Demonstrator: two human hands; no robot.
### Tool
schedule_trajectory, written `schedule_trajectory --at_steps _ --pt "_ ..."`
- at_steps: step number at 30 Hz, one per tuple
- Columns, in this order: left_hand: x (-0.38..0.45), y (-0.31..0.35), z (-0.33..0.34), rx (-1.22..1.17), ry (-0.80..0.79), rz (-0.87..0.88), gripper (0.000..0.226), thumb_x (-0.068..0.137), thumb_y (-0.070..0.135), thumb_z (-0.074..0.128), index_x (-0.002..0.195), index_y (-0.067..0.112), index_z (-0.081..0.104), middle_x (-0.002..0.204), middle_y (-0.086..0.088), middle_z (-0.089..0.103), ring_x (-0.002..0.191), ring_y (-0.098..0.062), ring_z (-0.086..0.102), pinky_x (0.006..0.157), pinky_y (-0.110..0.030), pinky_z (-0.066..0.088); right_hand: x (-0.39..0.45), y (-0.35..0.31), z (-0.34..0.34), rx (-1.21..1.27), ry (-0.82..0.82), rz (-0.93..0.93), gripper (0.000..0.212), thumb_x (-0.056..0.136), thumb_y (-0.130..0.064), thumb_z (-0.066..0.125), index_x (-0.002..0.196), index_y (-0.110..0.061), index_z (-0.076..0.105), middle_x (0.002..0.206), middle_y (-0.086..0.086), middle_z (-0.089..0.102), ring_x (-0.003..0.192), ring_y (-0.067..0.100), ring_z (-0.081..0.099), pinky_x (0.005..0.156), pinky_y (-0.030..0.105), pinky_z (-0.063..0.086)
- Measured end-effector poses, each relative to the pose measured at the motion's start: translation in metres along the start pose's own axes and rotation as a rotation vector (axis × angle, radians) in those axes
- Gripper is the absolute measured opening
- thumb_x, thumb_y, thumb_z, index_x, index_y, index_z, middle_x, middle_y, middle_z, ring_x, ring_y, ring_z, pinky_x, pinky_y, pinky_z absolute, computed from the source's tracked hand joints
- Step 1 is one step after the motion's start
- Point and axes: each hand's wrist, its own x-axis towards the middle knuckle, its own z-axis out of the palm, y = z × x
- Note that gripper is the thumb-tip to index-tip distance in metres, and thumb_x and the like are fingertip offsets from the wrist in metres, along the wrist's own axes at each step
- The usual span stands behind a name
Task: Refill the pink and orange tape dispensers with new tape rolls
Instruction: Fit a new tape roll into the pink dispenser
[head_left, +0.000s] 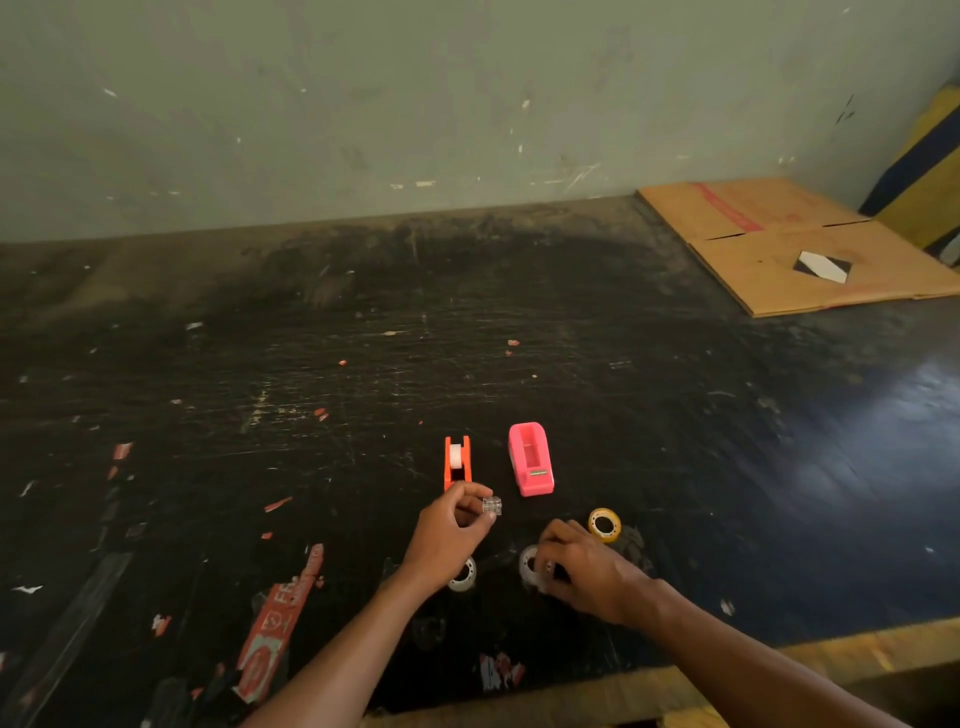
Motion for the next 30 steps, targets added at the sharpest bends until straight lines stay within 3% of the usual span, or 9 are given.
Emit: schedule_trajectory --at_steps 3,6,10,14,22,27,30 --pt "-0.001 0.0 -0.001 -0.015 -0.003 0.0 0.023 0.094 0.019 0.069 0.116 0.026 0.066 0.105 0.008 0.066 0.099 -0.007 0.065 0.08 -0.019 0.051 0.003 -0.003 -0.001 0.298 0.094 0.13 0.013 0.092 -0.033 0.066 0.101 -0.024 0.064 0.128 -0.008 0.052 0.115 0.008 0.054 0.098 0.027 0.051" --pt "-0.001 0.001 -0.002 -0.029 -0.007 -0.001 0.023 0.094 0.019 0.068 0.117 0.026 0.065 0.105 0.007 0.065 0.1 -0.008 0.065 0.08 -0.018 0.049 0.005 -0.01 -0.01 0.649 0.17 0.265 0.016 0.092 -0.027 0.069 0.105 -0.023 0.06 0.116 -0.005 0.062 0.102 0.012 0.065 0.079 0.024 0.055" --pt "0.002 0.006 -0.003 -0.039 -0.007 0.007 0.023 0.094 0.021 0.068 0.116 0.028 0.065 0.106 0.006 0.066 0.101 -0.007 0.064 0.081 -0.019 0.049 0.008 -0.018 -0.024 0.997 0.187 0.255 0.029 0.096 -0.015 0.063 0.121 -0.03 0.057 0.115 0.005 0.065 0.104 0.019 0.067 0.087 0.032 0.059" --pt "0.003 0.011 -0.004 -0.03 0.003 0.032 0.022 0.095 0.022 0.068 0.116 0.027 0.065 0.106 0.008 0.066 0.102 -0.004 0.063 0.08 -0.017 0.048 0.009 -0.025 -0.033 1.194 0.214 0.255 0.026 0.098 -0.007 0.057 0.116 -0.023 0.067 0.118 0.01 0.061 0.108 0.022 0.063 0.092 0.035 0.057" --pt "0.001 0.018 -0.006 -0.034 0.001 0.051 0.023 0.095 0.023 0.068 0.117 0.028 0.065 0.109 0.008 0.065 0.107 -0.005 0.061 0.093 -0.024 0.05 0.018 -0.031 -0.034 1.49 0.287 0.326 0.016 0.097 -0.014 0.062 0.108 -0.007 0.071 0.113 0.012 0.065 0.104 0.025 0.063 0.094 0.042 0.057" --pt "-0.002 0.023 -0.004 -0.058 -0.004 0.079 0.022 0.094 0.023 0.068 0.116 0.028 0.066 0.108 0.008 0.065 0.103 -0.003 0.062 0.08 -0.016 0.047 0.017 -0.036 -0.038 1.615 0.282 0.348 0.017 0.097 -0.014 0.06 0.108 -0.005 0.068 0.118 0.021 0.063 0.106 0.031 0.063 0.097 0.047 0.056" --pt "-0.005 0.028 -0.002 -0.066 -0.033 0.095 0.022 0.095 0.022 0.068 0.116 0.027 0.065 0.105 0.009 0.065 0.101 -0.003 0.062 0.08 -0.016 0.047 0.016 -0.037 -0.041 1.636 0.302 0.334 0.017 0.1 -0.014 0.056 0.107 -0.003 0.066 0.112 0.021 0.065 0.104 0.031 0.064 0.098 0.048 0.055"
